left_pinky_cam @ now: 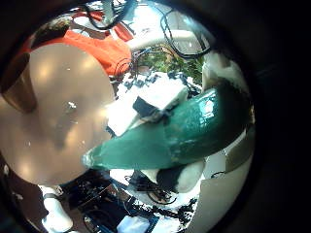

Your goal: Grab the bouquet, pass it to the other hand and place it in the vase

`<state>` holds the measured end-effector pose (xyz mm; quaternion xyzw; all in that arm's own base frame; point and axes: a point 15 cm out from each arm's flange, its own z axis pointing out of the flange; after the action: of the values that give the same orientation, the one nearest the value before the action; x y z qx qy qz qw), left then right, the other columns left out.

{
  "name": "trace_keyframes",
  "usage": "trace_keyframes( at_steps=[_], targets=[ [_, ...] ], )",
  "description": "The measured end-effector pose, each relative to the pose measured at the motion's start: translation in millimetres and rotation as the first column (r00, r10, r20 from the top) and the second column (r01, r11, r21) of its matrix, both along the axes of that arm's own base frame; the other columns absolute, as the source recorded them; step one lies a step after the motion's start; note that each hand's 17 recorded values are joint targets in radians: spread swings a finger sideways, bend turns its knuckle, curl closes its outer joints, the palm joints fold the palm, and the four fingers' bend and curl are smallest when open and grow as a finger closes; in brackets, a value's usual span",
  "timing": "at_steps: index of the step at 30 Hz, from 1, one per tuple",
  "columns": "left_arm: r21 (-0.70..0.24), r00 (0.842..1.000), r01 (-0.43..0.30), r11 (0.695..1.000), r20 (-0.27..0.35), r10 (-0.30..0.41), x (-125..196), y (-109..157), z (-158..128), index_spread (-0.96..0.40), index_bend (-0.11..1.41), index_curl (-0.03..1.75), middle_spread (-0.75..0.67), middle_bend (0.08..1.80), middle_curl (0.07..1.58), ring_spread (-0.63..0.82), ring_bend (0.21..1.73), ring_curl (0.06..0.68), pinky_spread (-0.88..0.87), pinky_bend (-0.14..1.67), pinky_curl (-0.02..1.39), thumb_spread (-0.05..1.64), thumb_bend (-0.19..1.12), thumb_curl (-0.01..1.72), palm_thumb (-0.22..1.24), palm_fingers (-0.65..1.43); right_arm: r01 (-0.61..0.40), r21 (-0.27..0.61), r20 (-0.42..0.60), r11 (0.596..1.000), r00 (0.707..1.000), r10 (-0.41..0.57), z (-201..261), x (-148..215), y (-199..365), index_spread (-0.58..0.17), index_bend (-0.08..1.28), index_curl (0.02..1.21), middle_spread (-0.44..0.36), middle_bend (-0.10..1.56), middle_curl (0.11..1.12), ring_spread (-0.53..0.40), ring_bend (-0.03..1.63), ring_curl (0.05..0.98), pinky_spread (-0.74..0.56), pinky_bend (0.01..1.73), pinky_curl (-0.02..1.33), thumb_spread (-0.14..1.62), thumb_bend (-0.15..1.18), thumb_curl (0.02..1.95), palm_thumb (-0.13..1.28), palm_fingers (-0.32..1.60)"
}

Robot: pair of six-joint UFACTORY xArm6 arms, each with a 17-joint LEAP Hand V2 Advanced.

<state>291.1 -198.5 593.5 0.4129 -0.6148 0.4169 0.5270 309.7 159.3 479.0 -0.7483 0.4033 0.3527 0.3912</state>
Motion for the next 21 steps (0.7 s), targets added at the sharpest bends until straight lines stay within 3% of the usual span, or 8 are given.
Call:
trace_keyframes(
  at_steps=[8,12,15,18,21],
  targets=[
    [-0.046,0.995,-0.039,0.998,0.093,0.044,-0.1,1.0,18.1,-0.59,0.78,0.40,-0.57,0.98,1.04,-0.42,1.44,0.539,-0.54,1.32,0.66,0.96,0.09,0.63,1.07,1.11,0.011,-0.001,-0.036,1.000,0.999,-0.011,-7.9,5.8,-2.5,-0.276,0.94,0.94,-0.137,1.25,0.75,-0.209,1.32,0.690,-0.28,1.10,0.93,0.93,-0.03,0.94,0.93,1.05],
    [-0.049,0.985,-0.079,0.996,0.149,0.085,1.4,6.0,28.9,-0.65,0.83,0.47,-0.58,1.03,1.06,-0.41,1.47,0.552,-0.53,1.34,0.68,1.00,0.09,0.68,1.08,1.09,0.017,0.000,-0.043,1.000,0.999,-0.017,-9.8,6.8,-3.9,-0.316,0.72,0.89,-0.153,1.10,0.70,-0.224,1.27,0.649,-0.38,1.10,0.86,0.94,-0.04,0.87,0.86,0.85],
    [-0.051,0.975,-0.111,0.992,0.190,0.119,2.2,10.5,39.7,-0.67,0.83,0.51,-0.58,1.05,1.07,-0.41,1.48,0.557,-0.53,1.35,0.69,1.01,0.08,0.70,1.08,1.07,0.021,0.008,-0.083,1.000,0.996,-0.020,-21.1,4.1,-3.6,-0.343,0.48,0.83,-0.159,0.98,0.67,-0.239,1.22,0.621,-0.43,1.14,0.82,0.94,-0.03,0.83,0.83,0.55],
    [-0.050,0.958,-0.152,0.987,0.240,0.160,1.4,17.1,52.5,-0.70,0.84,0.58,-0.58,1.06,1.08,-0.40,1.49,0.561,-0.52,1.36,0.69,1.03,0.08,0.73,1.08,1.06,0.023,0.020,-0.140,1.000,0.990,-0.020,-38.1,-2.0,-1.9,-0.358,0.35,0.75,-0.151,0.85,0.62,-0.221,1.15,0.586,-0.39,1.10,0.80,0.95,-0.03,0.79,0.82,0.31],
    [-0.048,0.937,-0.195,0.980,0.286,0.200,3.0,23.3,64.6,-0.72,0.83,0.63,-0.58,1.07,1.09,-0.40,1.49,0.563,-0.52,1.36,0.70,1.04,0.07,0.76,1.08,1.06,0.026,0.022,-0.158,0.999,0.987,-0.022,-43.3,-1.5,-2.3,-0.356,0.32,0.69,-0.112,0.73,0.57,-0.168,1.07,0.542,-0.26,1.00,0.78,0.95,-0.03,0.75,0.82,0.12]
  ],
)
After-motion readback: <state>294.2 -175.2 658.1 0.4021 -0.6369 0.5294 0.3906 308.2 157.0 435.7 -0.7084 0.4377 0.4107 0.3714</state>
